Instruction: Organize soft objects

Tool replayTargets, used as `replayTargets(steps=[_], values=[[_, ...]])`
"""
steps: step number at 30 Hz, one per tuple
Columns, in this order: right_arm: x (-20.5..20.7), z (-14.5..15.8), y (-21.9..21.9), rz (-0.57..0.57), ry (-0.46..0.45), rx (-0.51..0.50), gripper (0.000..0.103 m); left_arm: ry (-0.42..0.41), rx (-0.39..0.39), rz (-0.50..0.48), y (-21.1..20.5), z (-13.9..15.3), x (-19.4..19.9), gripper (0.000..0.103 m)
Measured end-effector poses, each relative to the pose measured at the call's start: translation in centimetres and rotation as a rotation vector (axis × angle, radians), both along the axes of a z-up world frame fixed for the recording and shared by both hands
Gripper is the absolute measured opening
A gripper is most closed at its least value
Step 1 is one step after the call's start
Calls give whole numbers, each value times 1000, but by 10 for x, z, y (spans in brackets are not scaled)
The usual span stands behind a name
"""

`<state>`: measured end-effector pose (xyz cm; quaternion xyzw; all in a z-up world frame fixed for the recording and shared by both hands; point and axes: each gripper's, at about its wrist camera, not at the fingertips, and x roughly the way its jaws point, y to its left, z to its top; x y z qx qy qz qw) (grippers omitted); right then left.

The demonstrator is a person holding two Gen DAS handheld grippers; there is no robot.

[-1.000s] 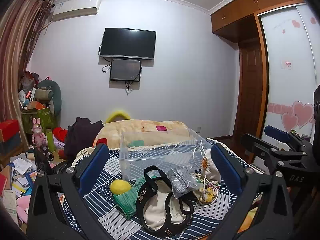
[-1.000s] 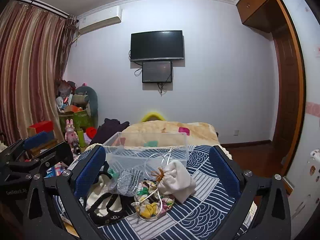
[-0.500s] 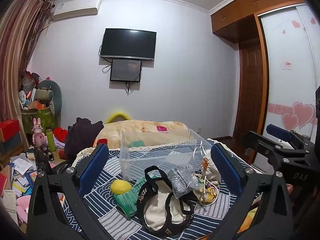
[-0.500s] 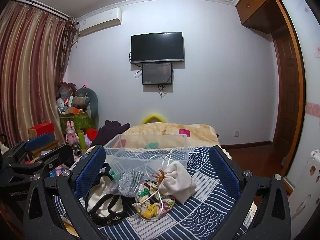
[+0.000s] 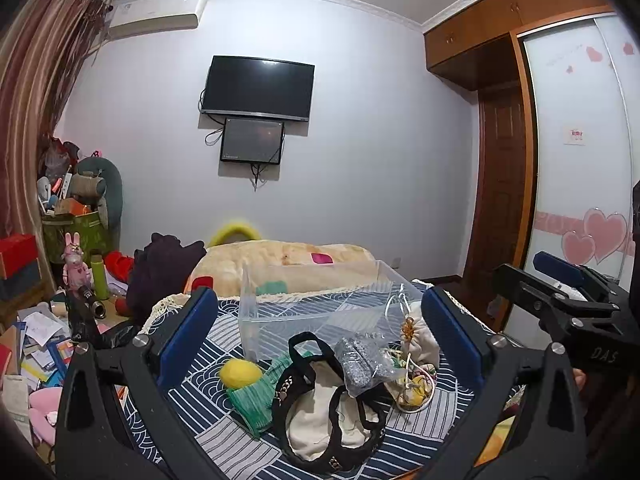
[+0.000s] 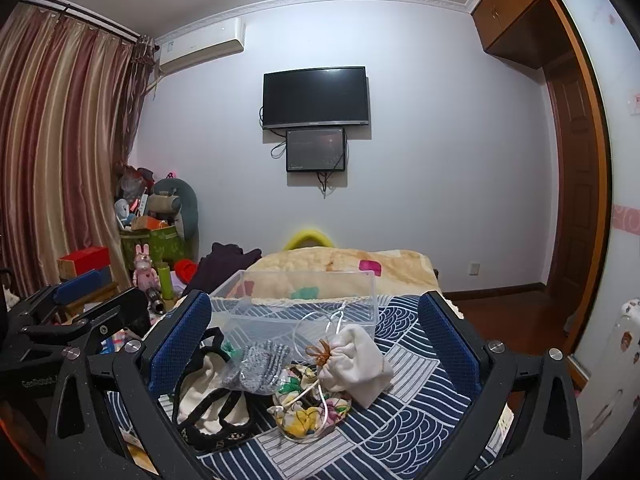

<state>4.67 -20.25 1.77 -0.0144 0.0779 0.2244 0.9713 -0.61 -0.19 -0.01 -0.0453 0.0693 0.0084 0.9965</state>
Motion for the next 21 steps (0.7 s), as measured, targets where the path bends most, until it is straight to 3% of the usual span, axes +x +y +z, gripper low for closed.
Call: replayTargets(steps=[21], values=[[-1,-2,1,24,7,1,103,-7,3,-8,-2,0,-2,103]])
